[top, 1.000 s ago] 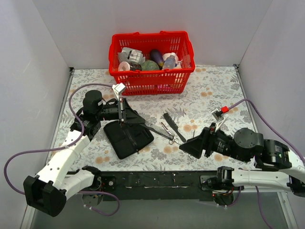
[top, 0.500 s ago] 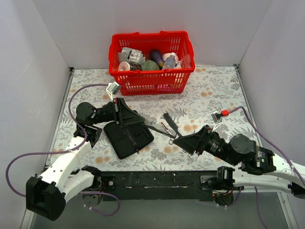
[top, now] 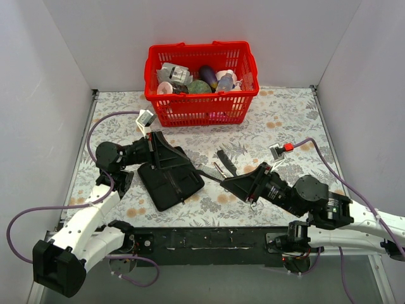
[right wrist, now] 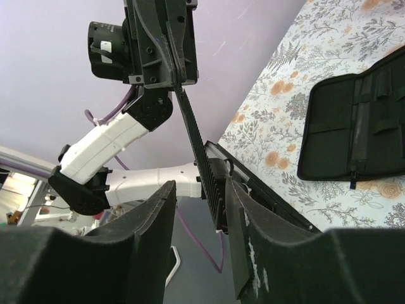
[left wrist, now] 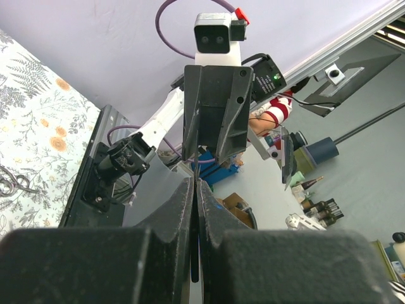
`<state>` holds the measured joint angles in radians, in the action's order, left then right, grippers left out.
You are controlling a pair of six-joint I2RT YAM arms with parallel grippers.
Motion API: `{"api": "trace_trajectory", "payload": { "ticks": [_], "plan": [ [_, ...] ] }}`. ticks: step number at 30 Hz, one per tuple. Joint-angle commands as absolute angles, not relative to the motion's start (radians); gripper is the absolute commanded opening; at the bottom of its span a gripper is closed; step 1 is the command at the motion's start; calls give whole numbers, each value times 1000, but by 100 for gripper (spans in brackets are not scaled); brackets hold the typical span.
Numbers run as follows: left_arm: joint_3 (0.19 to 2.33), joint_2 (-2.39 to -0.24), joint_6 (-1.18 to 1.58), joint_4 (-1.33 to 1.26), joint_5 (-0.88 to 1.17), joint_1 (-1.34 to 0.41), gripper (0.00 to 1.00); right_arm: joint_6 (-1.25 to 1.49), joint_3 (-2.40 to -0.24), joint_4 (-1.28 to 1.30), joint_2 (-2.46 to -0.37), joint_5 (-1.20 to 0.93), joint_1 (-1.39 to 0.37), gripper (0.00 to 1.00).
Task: Sort the hair-cutting tools
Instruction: Pick up the comb at the center of the board.
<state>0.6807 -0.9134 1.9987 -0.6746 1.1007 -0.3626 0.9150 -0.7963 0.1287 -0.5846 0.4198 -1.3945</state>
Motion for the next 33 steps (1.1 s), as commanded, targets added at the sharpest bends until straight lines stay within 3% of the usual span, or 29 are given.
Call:
{"api": "trace_trajectory", "payload": {
  "ticks": [1,12,18,21,27,33],
  "plan": [
    [678,-893,2307,-713,1109,-359,0,896,-830,46,-598,416,-1397,42],
    [670,-877,2292,-672,1126,-359,0,890,-856,81,-610,425,-1397,10],
    [640,-861,2284,-652,1126,-365,0,851,-883,86,-624,416,-1397,27],
    [640,-861,2286,-652,1126,-364,0,841,-896,89,-634,416,-1397,29],
    [650,-868,2281,-649,1123,-365,0,836,-894,69,-640,397,-1397,21],
    [664,-887,2267,-641,1120,-364,0,844,-877,63,-640,385,-1397,21]
  ]
}}
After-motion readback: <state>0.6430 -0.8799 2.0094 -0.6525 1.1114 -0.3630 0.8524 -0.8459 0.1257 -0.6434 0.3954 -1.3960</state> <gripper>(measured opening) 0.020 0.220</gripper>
